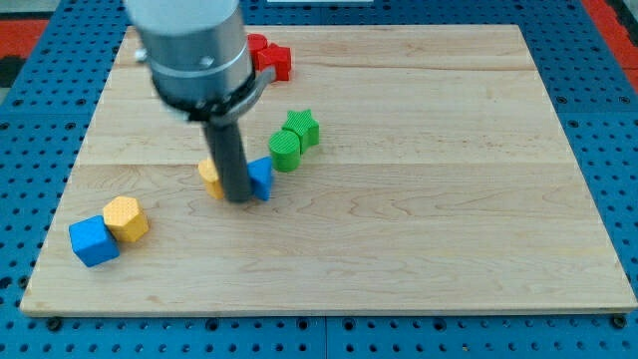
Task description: Push the yellow heart closer to the blue triangle
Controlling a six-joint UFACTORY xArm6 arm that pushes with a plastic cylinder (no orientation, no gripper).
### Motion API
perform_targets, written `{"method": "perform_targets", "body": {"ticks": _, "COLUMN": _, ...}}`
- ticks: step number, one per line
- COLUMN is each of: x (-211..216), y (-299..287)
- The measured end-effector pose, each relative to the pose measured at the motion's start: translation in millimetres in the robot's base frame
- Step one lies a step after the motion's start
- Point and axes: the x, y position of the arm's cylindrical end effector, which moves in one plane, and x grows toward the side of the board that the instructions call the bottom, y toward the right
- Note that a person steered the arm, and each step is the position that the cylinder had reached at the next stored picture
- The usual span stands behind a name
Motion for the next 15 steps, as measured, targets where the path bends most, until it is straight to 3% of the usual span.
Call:
{"method": "perform_targets", "body": {"ticks": 1, "x": -33, "y": 19}}
{"method": "perform_targets", "body": {"ticks": 3, "x": 58, "y": 21}}
{"method": "perform_targets", "body": {"ticks": 4, "x": 48, "y": 38}}
{"method": "perform_targets", "body": {"ticks": 5, "x": -28, "y": 49}}
{"method": "perform_targets", "body": {"ticks": 6, "x": -47, "y": 43}}
{"method": "perform_targets", "body": {"ticks": 7, "x": 29, "y": 49}}
{"method": "perform_targets", "body": {"ticks": 8, "x": 26, "y": -5}}
{"method": "perform_targets", "body": {"ticks": 10, "x": -24, "y": -18}}
{"method": "perform_targets", "body": {"ticks": 11, "x": 3, "y": -64}}
{"method": "perform_targets", "body": {"ticks": 12, "x": -14, "y": -131}}
{"method": "perform_targets", "body": {"ticks": 13, "x": -53, "y": -92}}
{"method": "perform_targets", "body": {"ticks": 14, "x": -54, "y": -42}}
{"method": "perform_targets", "body": {"ticks": 15, "x": -52, "y": -93}}
